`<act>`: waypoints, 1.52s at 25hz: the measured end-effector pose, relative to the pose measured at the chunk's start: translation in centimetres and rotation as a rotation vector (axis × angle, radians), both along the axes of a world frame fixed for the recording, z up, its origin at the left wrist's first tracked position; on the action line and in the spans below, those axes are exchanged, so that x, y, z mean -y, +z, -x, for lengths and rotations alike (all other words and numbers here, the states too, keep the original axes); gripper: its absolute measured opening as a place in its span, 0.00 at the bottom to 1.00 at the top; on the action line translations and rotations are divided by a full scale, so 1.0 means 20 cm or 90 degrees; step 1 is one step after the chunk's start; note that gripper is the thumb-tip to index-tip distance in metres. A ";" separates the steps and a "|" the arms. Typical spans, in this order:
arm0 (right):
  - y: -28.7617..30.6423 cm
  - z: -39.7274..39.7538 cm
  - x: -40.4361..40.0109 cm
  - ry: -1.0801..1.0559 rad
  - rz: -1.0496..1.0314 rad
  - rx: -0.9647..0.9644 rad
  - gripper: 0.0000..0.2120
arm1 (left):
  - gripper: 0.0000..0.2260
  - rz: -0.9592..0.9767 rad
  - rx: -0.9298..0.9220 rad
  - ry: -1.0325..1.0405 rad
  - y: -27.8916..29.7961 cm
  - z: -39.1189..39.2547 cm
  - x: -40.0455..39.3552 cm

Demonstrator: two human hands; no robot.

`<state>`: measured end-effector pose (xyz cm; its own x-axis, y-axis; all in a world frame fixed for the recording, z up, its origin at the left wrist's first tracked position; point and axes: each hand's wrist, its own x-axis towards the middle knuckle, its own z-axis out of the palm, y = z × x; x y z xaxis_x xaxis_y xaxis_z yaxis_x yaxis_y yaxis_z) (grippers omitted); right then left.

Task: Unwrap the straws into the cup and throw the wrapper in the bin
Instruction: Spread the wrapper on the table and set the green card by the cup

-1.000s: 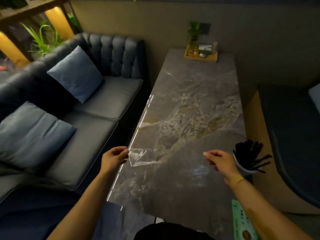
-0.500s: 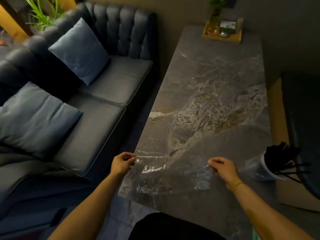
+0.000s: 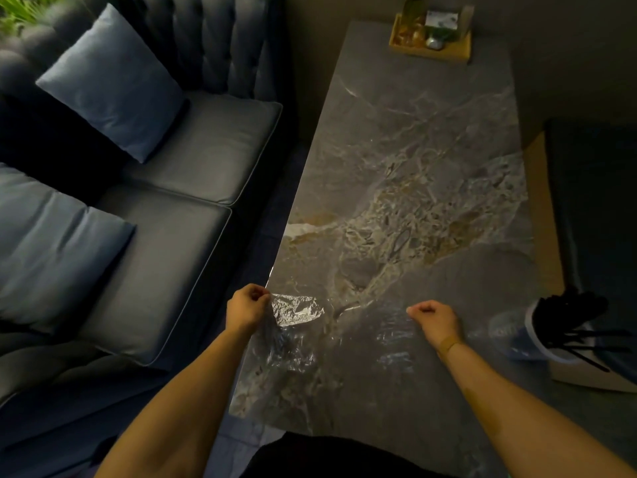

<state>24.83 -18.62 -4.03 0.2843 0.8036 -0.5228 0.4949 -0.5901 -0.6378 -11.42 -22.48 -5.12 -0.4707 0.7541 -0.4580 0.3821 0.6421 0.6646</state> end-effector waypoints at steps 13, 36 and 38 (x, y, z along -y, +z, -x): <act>0.09 0.01 0.09 0.193 -0.046 0.160 0.16 | 0.10 -0.083 -0.104 -0.027 0.05 -0.08 0.03; 0.24 -1.53 0.60 0.439 0.009 0.309 0.17 | 0.16 -0.063 -0.288 -0.692 0.25 -1.61 0.07; 0.26 -1.58 0.54 0.401 -0.024 0.252 0.24 | 0.20 -0.072 -0.286 -0.672 0.29 -1.68 0.03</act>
